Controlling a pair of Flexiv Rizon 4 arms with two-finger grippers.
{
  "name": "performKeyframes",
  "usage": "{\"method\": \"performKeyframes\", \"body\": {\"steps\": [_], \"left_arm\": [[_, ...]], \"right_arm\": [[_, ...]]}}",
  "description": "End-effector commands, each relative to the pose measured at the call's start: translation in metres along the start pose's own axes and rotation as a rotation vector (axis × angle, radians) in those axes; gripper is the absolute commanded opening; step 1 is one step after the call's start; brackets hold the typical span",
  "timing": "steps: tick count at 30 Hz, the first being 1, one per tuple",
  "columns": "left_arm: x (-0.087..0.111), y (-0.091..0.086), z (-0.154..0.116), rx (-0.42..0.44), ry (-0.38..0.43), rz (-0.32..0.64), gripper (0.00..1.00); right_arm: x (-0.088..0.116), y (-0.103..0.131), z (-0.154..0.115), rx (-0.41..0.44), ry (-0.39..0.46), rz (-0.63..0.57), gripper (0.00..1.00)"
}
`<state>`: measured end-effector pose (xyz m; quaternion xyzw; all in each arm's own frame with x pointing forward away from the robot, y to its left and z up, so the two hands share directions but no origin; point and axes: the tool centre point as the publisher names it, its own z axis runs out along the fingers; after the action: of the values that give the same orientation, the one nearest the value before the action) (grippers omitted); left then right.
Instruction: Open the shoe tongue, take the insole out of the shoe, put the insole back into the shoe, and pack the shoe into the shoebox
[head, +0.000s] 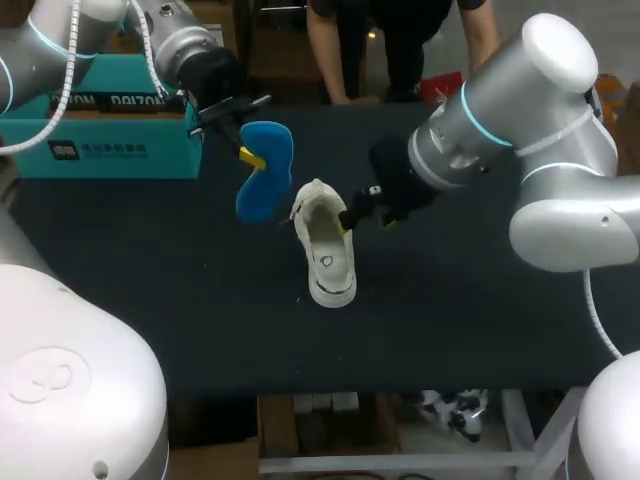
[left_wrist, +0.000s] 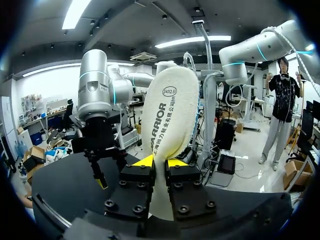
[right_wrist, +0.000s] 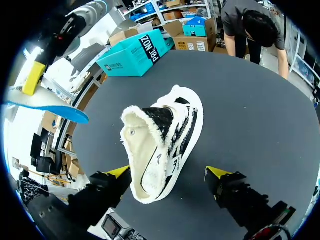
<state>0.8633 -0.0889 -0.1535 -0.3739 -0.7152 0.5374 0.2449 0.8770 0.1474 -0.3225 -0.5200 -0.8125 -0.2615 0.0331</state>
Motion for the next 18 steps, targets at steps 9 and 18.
{"method": "performKeyframes", "body": {"steps": [9,18], "left_arm": [[-0.009,0.000,0.024,0.158,-0.049,0.052,0.00],[-0.014,-0.011,0.038,0.293,-0.064,0.025,0.00]], "right_arm": [[-0.010,0.001,-0.038,0.108,0.001,0.226,1.00],[-0.010,-0.006,-0.053,0.058,0.170,0.485,1.00]]}}
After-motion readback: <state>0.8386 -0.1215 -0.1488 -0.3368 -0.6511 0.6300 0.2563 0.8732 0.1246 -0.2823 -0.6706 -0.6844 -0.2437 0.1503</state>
